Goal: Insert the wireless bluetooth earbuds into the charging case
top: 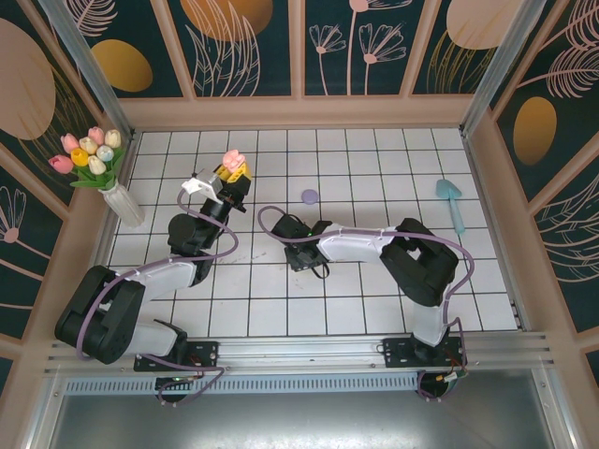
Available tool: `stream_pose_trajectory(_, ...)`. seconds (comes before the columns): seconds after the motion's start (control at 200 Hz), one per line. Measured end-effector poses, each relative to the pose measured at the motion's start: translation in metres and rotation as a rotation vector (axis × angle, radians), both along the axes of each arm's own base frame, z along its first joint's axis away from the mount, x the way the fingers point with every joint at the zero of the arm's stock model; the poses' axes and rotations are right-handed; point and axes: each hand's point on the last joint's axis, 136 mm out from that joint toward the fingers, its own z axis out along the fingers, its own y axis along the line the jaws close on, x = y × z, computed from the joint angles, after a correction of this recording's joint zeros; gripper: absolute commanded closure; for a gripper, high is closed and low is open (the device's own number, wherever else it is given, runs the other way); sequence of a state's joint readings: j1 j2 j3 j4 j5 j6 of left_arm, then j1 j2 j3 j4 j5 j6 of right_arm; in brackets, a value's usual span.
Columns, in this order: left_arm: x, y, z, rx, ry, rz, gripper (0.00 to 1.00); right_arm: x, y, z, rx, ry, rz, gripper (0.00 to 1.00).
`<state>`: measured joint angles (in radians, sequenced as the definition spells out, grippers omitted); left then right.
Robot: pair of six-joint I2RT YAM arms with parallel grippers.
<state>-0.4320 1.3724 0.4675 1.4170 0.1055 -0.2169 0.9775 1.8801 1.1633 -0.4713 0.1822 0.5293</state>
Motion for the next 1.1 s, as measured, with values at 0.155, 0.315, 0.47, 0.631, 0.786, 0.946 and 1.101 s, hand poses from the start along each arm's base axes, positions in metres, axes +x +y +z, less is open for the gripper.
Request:
stream_pose_trajectory(0.155,0.0,0.0,0.0,-0.002,0.001,-0.001,1.0,-0.0003,-0.0003,0.0006,0.001,0.007,-0.019,0.68)
stream_pose_trajectory(0.315,0.0,0.0,0.0,-0.004,0.003,-0.002,1.0,0.0003,-0.0008,-0.0004,0.015,0.023,-0.083,0.67)
stream_pose_trajectory(0.47,0.0,0.0,0.0,-0.005,0.003,-0.003,1.0,0.002,-0.0019,-0.0003,0.04,0.035,-0.157,0.66)
stream_pose_trajectory(0.631,0.0,0.0,0.0,-0.005,0.003,-0.003,1.0,0.0043,-0.0029,-0.0007,0.067,0.055,-0.214,0.67)
stream_pose_trajectory(0.786,0.0,0.0,0.0,-0.005,0.003,-0.003,1.0,0.0072,-0.0044,-0.0005,0.077,0.058,-0.239,0.68)
stream_pose_trajectory(0.946,0.0,0.0,0.0,-0.005,0.003,-0.003,1.0,0.0072,-0.0044,-0.0006,0.08,0.061,-0.246,0.68)
stream_pose_trajectory(1.101,0.0,0.0,0.0,-0.005,0.003,-0.003,1.0,0.0068,-0.0038,-0.0003,0.081,0.061,-0.246,0.68)
